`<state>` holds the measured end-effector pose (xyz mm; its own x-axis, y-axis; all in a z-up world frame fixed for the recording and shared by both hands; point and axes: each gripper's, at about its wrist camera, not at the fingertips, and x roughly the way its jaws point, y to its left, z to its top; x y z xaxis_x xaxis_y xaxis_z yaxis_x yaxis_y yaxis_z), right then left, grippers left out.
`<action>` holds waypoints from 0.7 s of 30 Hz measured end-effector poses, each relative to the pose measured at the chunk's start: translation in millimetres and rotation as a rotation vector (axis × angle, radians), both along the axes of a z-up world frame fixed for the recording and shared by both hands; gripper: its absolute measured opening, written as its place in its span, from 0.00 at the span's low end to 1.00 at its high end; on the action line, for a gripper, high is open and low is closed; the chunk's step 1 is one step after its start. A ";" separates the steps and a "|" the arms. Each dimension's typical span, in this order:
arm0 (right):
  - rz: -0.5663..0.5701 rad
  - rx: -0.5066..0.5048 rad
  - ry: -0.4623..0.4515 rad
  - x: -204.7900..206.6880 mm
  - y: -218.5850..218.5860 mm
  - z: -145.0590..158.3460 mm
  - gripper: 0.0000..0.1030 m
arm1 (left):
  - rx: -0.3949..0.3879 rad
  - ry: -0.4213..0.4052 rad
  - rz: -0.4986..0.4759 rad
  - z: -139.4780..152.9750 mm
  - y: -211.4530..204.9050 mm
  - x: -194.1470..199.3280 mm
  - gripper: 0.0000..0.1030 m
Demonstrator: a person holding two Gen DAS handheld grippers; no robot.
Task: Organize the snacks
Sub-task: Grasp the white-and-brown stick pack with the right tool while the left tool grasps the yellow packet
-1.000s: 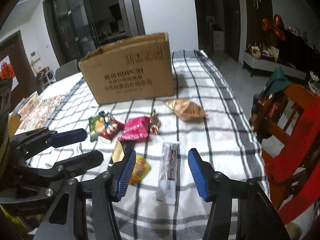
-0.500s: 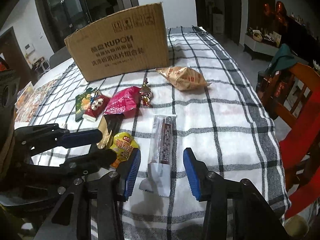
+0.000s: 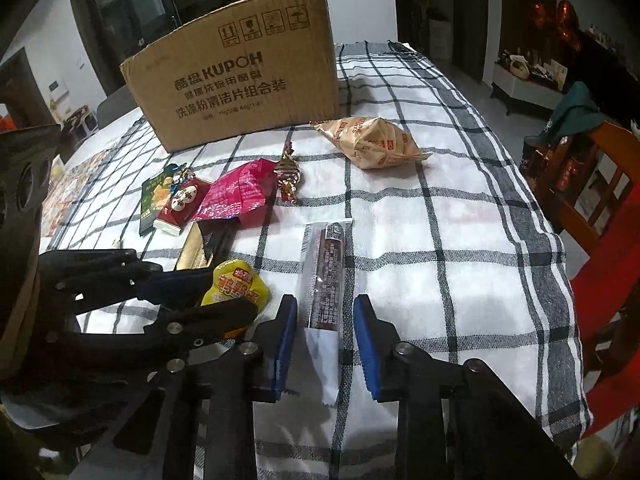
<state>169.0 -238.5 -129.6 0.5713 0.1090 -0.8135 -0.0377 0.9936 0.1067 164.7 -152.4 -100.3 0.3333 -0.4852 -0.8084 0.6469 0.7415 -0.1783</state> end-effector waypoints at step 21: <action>0.007 0.018 -0.065 -12.2 3.6 27.9 0.21 | -0.059 -0.070 0.101 40.1 22.4 -12.7 0.21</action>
